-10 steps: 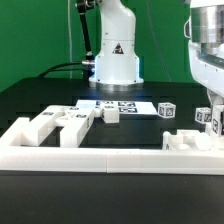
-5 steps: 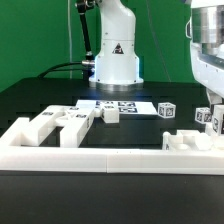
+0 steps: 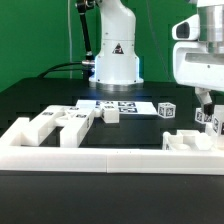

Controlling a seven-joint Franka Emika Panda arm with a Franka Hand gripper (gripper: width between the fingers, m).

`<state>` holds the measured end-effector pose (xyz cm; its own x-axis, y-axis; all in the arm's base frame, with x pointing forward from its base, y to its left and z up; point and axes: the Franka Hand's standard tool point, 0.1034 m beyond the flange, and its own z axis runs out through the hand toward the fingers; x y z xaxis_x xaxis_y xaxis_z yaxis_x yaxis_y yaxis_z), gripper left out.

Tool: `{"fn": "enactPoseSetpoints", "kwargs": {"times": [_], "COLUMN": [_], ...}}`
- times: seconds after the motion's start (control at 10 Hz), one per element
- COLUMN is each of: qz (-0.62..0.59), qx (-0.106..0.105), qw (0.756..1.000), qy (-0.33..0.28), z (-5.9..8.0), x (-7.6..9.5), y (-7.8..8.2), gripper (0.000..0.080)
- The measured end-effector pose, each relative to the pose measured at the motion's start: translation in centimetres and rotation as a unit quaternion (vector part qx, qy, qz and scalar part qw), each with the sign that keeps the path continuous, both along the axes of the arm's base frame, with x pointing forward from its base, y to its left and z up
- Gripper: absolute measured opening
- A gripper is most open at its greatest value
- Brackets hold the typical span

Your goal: Assemble chair

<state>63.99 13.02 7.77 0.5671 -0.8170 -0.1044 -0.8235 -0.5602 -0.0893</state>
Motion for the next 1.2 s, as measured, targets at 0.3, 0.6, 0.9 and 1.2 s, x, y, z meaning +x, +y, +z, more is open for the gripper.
{"fn": "enactPoseSetpoints", "kwargs": {"times": [0.3,0.6,0.9,1.2], "qz": [0.155,0.28,0.37,0.369], "qx": [-0.007,-0.02,-0.028,-0.028], "qw": [0.987,0.959,0.927,0.928], "qy": [-0.026,-0.04,-0.049,-0.048], "z": [0.12,0.15,0.15,0.06], "x": [0.29,0.27,0.3,0.27], "y": [-0.25,-0.03,-0.16,-0.23], "gripper": [0.0649,0.0649,0.0649,0.041]}}
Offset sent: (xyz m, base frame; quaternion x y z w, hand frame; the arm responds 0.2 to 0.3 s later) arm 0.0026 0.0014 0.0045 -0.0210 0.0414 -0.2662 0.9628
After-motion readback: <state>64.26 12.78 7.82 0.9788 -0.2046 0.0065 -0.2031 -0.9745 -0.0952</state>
